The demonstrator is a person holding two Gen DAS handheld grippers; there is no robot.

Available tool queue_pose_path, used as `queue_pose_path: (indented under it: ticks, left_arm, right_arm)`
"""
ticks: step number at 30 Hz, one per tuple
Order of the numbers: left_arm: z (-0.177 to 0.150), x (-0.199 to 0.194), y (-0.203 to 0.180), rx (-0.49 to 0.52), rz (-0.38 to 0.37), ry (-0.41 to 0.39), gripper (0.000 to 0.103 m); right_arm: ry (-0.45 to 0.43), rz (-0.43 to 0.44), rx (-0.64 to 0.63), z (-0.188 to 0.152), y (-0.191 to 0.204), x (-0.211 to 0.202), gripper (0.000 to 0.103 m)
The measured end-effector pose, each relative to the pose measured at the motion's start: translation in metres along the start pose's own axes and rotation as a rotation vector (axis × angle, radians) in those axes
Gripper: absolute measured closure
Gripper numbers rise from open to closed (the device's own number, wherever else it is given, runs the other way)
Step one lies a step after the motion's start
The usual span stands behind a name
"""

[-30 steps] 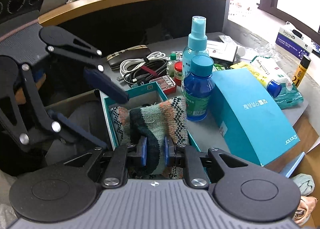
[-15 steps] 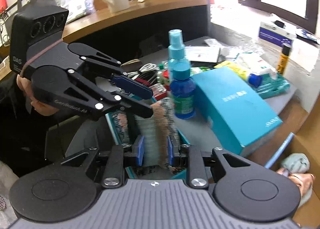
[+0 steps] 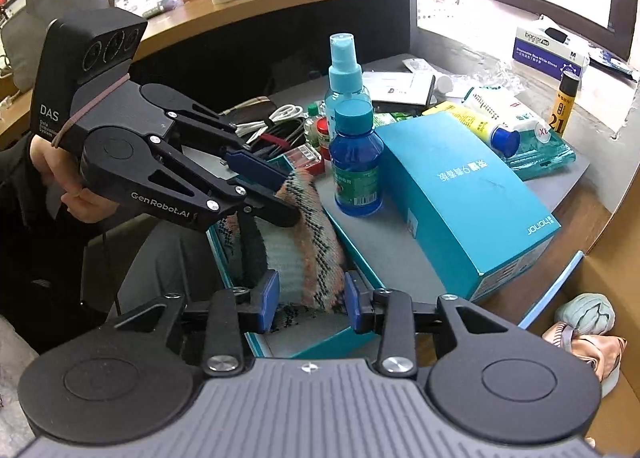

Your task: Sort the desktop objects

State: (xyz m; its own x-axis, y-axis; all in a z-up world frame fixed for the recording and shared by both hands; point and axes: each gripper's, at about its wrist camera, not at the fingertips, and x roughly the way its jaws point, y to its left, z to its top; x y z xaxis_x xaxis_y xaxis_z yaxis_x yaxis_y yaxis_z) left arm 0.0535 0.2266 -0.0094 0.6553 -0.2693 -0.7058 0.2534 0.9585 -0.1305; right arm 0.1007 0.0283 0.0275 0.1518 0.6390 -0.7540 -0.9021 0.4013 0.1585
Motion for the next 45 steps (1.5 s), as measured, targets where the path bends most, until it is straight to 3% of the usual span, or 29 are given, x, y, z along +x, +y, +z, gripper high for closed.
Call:
queue_pose_path:
  ticks: [3, 13, 18, 20, 29, 34, 45]
  left_arm:
    - [-0.002, 0.0, 0.002, -0.004, 0.011, -0.003, 0.068]
    - [-0.006, -0.001, 0.009, -0.024, 0.008, -0.016, 0.066]
    - [-0.006, -0.001, 0.011, -0.027, -0.003, -0.017, 0.066]
    - [-0.005, -0.001, 0.012, -0.029, -0.008, -0.013, 0.066]
    - [0.0, 0.0, 0.007, -0.037, -0.078, 0.012, 0.067]
    - [0.0, 0.003, -0.011, -0.007, -0.118, 0.036, 0.068]
    - [-0.007, 0.005, -0.018, 0.035, -0.031, 0.045, 0.062]
  right_arm:
    - [0.018, -0.01, -0.021, 0.002, 0.003, 0.002, 0.054]
    - [0.103, -0.073, -0.131, 0.007, 0.014, 0.018, 0.056]
    - [0.119, -0.112, -0.152, 0.007, 0.016, 0.029, 0.087]
    - [0.103, -0.107, -0.136, 0.007, 0.015, 0.027, 0.091]
    - [-0.016, -0.032, 0.001, 0.015, 0.004, -0.019, 0.093]
    - [-0.04, -0.037, 0.034, 0.014, -0.003, -0.028, 0.093]
    - [0.054, -0.056, 0.036, -0.001, -0.003, 0.015, 0.092]
